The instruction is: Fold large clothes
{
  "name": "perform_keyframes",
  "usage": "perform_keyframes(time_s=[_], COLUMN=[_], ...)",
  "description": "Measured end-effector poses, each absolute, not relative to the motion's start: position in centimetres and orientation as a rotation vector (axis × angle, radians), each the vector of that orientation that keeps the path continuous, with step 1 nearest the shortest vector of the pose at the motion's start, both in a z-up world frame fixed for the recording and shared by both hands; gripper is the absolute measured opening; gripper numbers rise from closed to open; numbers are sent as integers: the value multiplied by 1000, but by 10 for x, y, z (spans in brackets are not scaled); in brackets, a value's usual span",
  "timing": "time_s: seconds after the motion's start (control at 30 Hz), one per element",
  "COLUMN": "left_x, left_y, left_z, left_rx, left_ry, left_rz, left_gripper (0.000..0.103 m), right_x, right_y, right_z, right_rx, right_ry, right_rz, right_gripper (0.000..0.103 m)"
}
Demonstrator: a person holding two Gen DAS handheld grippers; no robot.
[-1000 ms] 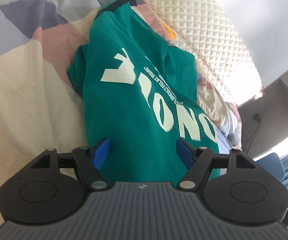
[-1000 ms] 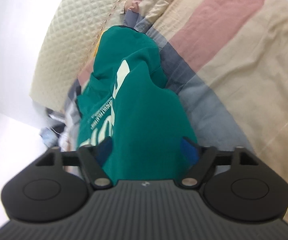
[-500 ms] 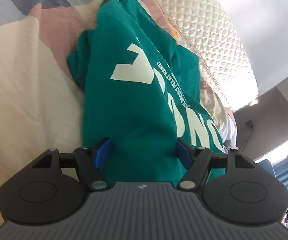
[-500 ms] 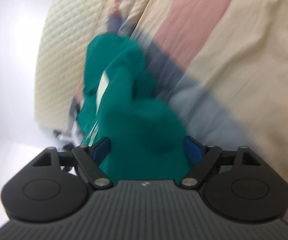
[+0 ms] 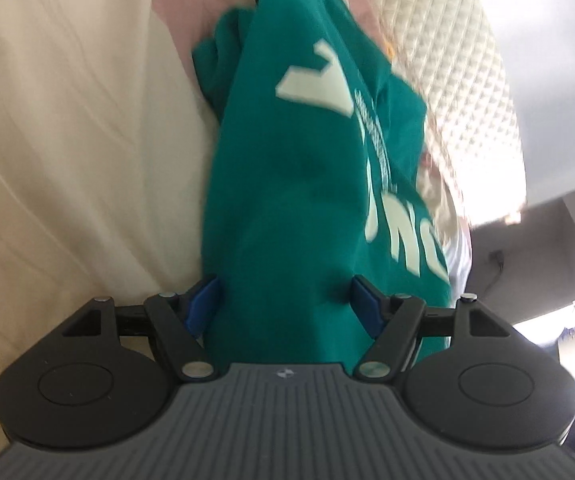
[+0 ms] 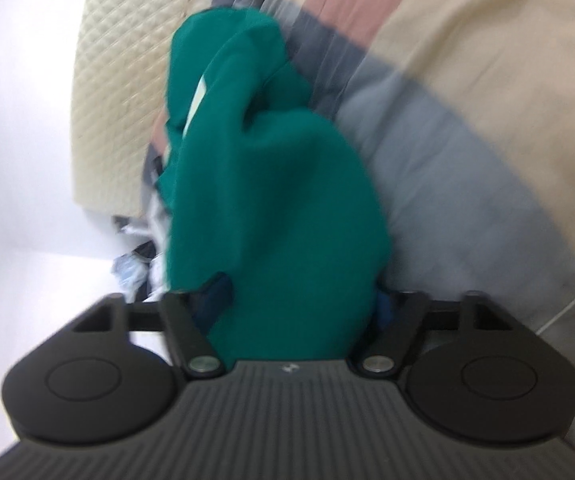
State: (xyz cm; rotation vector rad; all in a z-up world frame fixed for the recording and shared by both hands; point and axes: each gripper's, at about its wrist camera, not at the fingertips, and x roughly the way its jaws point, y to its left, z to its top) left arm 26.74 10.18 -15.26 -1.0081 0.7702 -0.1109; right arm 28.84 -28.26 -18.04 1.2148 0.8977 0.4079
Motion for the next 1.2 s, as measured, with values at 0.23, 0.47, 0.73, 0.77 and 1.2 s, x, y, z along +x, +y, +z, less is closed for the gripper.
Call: perform_keyframes(time_s=[0.23,0.47,0.73,0.77,1.2], left_x=[243,181,96,88,99], left_y=[94,92,94,94,100], left_z=[-125,-61,-36,-37,-73], left_rx=[-956,-912,-935,-910,-917], left_ry=[660,439,392,402,593], left_rz=[-156,-232,-274,-263,-146], left_gripper=[10,7,6,6,67], right_x=[260,196,126,121,143], right_y=[-281,-300,-303,-303,-292], right_z=[-127,-65,-41,-43,-95], right_rx=[992,887,822,826,942], right_ry=[727,480,382,399,648], right_rz=[449,459,417,410,351], right_gripper=[9,8,8,8,57])
